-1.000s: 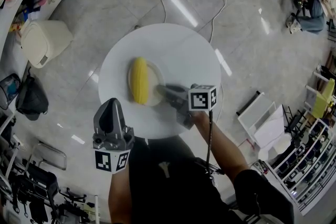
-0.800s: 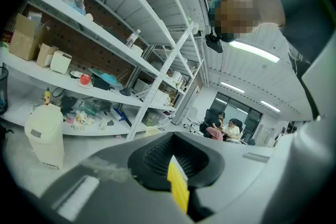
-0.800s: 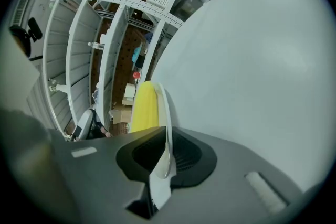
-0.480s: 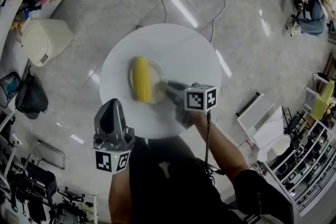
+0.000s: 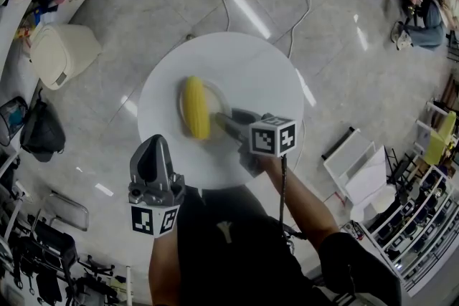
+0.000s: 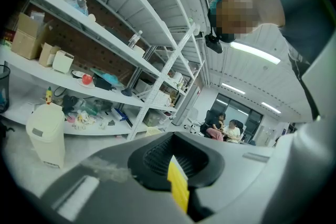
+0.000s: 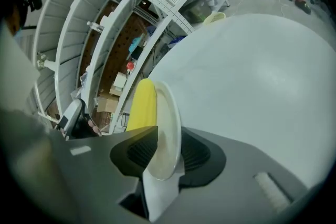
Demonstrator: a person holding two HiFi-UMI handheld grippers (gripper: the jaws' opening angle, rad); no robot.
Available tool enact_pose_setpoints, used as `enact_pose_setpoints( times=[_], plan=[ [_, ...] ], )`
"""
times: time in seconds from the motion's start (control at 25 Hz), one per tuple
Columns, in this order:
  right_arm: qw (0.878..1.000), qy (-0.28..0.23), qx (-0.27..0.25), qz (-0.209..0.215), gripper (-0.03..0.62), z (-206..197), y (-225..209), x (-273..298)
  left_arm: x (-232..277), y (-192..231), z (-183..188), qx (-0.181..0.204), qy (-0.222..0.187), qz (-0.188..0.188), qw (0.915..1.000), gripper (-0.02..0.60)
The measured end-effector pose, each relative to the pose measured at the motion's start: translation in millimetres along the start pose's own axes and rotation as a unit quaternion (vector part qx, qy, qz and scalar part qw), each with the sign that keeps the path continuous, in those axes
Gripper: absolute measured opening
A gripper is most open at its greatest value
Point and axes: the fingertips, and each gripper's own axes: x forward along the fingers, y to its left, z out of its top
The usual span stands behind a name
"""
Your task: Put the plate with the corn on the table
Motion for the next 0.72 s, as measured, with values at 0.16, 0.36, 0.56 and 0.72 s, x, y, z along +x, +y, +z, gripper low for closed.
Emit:
enact_pose_setpoints(
  times=[0.16,0.36,0.56,0.72],
  plan=[
    [0.999,0.009,-0.041,-0.023,0.153,-1.1,-1.0,-2.0,-2.2,-1.1,-0.1,0.000,-0.003,0.001,1.0000,0.005],
    [0.994,0.024,-0.095,-0.057,0.167,-1.5,-1.4,0.3,-4.8,2.5,-0.4,-0.001,-0.004,0.004,1.0000,0.005],
    [0.990,0.029,-0.118,-0.068,0.189,-2.2,-0.2,-0.7,-6.8,1.6,-0.2,-0.002,-0.005,0.005,1.0000,0.005],
    [0.987,0.029,-0.135,-0.084,0.192,-2.0,-2.7,0.0,-8.7,3.5,0.3,-0.002,-0.008,0.008,0.9999,0.005]
  ],
)
